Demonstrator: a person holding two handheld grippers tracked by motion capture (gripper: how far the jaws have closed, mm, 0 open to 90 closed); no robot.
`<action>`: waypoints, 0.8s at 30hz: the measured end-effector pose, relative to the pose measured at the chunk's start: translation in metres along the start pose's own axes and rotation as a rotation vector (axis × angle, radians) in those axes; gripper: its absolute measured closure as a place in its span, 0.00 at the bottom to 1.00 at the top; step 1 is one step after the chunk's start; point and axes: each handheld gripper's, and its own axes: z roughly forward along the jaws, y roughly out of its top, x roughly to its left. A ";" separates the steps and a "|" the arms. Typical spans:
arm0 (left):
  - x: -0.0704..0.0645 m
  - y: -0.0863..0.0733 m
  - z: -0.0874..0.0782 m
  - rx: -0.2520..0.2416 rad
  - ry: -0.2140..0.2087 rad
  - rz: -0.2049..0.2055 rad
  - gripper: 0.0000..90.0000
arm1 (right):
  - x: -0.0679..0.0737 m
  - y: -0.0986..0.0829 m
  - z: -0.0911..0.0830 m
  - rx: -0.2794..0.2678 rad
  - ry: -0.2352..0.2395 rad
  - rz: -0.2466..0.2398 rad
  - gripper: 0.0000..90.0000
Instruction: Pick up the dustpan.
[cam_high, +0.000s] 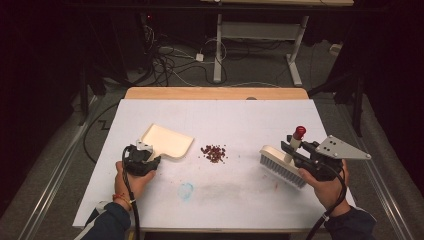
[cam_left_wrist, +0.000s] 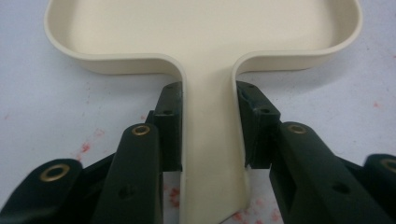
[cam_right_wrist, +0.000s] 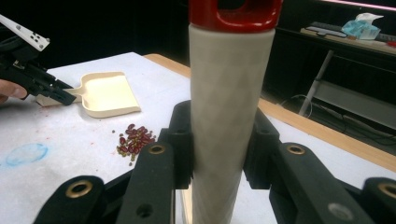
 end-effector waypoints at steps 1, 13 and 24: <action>0.001 0.001 -0.001 0.005 -0.001 0.006 0.71 | 0.000 0.000 0.001 -0.001 0.000 -0.005 0.77; 0.000 -0.004 -0.047 -0.026 -0.017 0.154 0.71 | -0.003 0.000 -0.001 -0.009 0.004 0.003 0.77; -0.017 -0.030 -0.070 0.024 -0.106 0.253 0.71 | -0.006 0.001 0.001 -0.020 0.014 0.019 0.77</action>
